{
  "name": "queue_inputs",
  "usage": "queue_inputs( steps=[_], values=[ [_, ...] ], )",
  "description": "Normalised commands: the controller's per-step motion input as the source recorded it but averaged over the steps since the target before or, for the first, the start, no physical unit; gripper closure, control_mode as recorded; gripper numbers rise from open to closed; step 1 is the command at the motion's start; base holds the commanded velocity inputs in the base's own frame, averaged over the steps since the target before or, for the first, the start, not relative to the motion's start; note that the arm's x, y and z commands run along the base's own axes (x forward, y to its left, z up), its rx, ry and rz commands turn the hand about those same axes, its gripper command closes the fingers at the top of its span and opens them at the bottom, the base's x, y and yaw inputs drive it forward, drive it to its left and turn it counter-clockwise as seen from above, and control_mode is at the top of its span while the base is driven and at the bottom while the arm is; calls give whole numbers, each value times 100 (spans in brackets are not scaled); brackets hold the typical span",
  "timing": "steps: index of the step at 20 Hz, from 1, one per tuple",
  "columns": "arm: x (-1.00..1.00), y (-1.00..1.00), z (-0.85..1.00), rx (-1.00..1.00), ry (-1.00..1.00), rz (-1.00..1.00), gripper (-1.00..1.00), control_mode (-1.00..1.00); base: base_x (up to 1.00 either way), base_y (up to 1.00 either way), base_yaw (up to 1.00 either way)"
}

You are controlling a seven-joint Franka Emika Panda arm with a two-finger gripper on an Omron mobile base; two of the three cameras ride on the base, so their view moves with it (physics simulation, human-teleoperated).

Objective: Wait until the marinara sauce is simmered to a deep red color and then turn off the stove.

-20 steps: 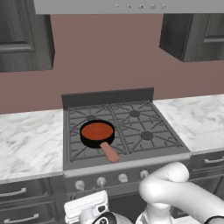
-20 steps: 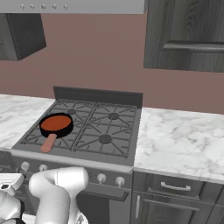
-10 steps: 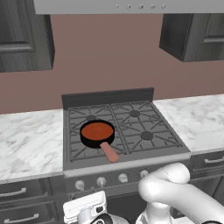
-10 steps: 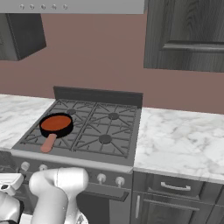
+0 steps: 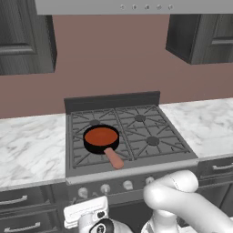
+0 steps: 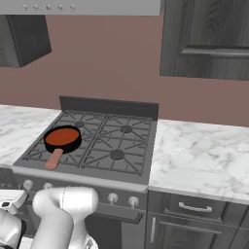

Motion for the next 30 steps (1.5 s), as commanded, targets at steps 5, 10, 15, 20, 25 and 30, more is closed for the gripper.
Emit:
queue_inputs(
  steps=[5, 10, 15, 20, 25, 30],
  values=[
    [17, 0, -8, 8, 10, 0, -100, -100, 0, 0, 0],
    [16, 0, -17, 9, 14, 0, -100, -100, 0, 0, 0],
    [23, 0, -20, 7, 7, 0, -100, -100, 0, 0, 0],
    [19, 0, -17, 5, 0, 0, -100, -100, 0, 0, 0],
    [15, 0, -19, 3, 0, 0, -100, -100, 0, 0, 0],
    [9, 0, -28, 3, 0, 0, -100, -100, 0, 0, 0]
  ],
)
